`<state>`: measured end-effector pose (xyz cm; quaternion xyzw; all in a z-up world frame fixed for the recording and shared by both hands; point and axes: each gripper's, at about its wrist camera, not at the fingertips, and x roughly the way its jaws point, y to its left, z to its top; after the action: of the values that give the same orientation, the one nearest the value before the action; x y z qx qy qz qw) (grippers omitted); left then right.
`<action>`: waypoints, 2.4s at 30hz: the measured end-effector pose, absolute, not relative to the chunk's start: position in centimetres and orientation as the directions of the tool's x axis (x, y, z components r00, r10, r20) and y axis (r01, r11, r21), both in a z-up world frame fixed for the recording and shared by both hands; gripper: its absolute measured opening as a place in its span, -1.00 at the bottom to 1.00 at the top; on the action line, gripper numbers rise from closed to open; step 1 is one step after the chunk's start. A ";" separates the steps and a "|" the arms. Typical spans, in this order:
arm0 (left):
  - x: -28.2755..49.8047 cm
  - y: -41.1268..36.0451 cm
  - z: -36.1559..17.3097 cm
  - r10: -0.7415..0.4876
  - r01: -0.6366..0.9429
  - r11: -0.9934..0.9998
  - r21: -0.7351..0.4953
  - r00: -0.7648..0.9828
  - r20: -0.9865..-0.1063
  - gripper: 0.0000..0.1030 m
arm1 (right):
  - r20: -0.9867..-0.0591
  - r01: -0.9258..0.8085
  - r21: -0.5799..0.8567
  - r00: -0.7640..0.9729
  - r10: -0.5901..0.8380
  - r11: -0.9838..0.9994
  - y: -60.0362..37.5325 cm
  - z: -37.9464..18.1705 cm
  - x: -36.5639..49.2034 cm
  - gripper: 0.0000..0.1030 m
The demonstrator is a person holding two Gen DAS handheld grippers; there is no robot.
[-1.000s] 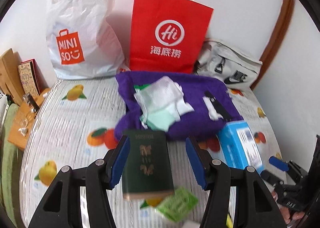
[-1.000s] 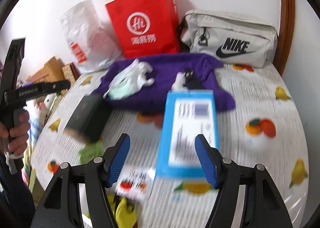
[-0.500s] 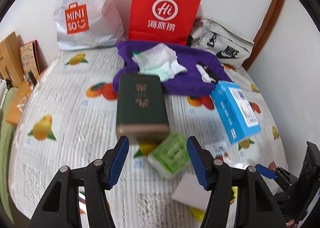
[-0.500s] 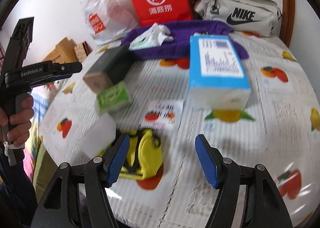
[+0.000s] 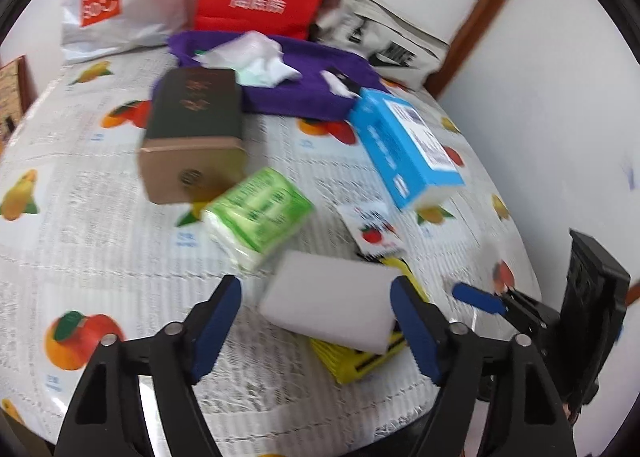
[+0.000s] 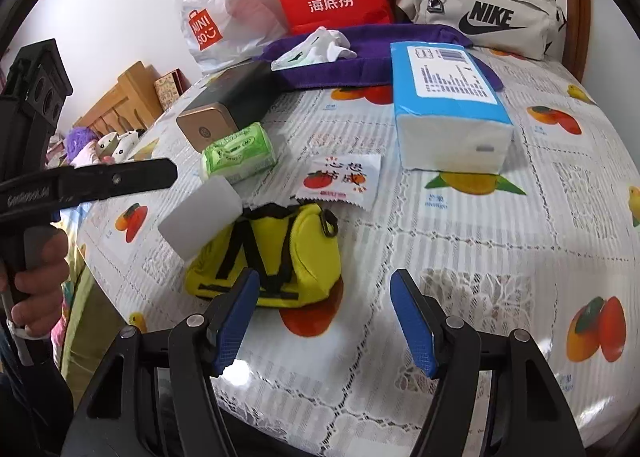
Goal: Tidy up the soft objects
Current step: 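Grasp the white sponge block with the left gripper while the right grasps the yellow bag, then carry the sponge block and yellow bag over the purple towel with both grippers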
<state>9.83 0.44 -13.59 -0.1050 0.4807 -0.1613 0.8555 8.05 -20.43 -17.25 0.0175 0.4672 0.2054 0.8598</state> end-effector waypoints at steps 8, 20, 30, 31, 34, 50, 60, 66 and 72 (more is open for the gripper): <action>10.9 -1.2 -16.5 -0.392 0.232 0.919 -0.319 0.446 -0.805 0.66 | -0.806 -0.296 0.244 0.467 0.363 0.923 -21.7 -18.4 8.2 0.31; 11.6 -0.5 -17.4 -0.413 0.228 0.911 -0.345 0.452 -0.791 0.57 | -0.797 -0.338 0.247 0.462 0.389 0.908 -19.5 -18.5 9.6 0.31; 11.2 2.9 -15.9 -0.368 0.169 0.929 -0.330 0.520 -0.771 0.57 | -0.780 -0.353 0.253 0.475 0.406 0.901 -17.7 -18.0 10.6 0.31; 11.2 3.2 -15.9 -0.370 0.164 0.928 -0.335 0.520 -0.770 0.57 | -0.782 -0.350 0.243 0.481 0.396 0.905 -17.4 -18.2 10.9 0.31; 11.0 3.8 -16.0 -0.367 0.148 0.928 -0.342 0.522 -0.770 0.57 | -0.798 -0.333 0.209 0.486 0.357 0.919 -16.7 -19.2 11.4 0.22; 10.4 5.1 -15.6 -0.302 0.089 0.949 -0.304 0.543 -0.784 0.57 | -0.793 -0.327 0.183 0.508 0.336 0.927 -20.2 -18.7 8.4 -0.42; 10.5 5.6 -12.2 -0.245 0.067 0.964 -0.255 0.588 -0.771 0.57 | -0.759 -0.231 0.172 0.589 0.278 0.958 -24.7 -16.0 8.4 -0.45; 11.0 5.8 -10.3 -0.225 0.056 0.969 -0.242 0.610 -0.760 0.57 | -0.725 -0.224 0.200 0.622 0.298 0.954 -25.8 -13.9 9.2 -0.45; 12.8 5.5 -8.7 -0.221 0.052 0.969 -0.243 0.624 -0.750 0.57 | -0.684 -0.247 0.228 0.648 0.335 0.942 -26.3 -11.2 10.8 -0.45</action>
<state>12.83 5.54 -8.73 -0.0990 0.4270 -0.0764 0.8955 10.83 -26.26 -11.17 0.0570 0.3878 0.1606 0.9059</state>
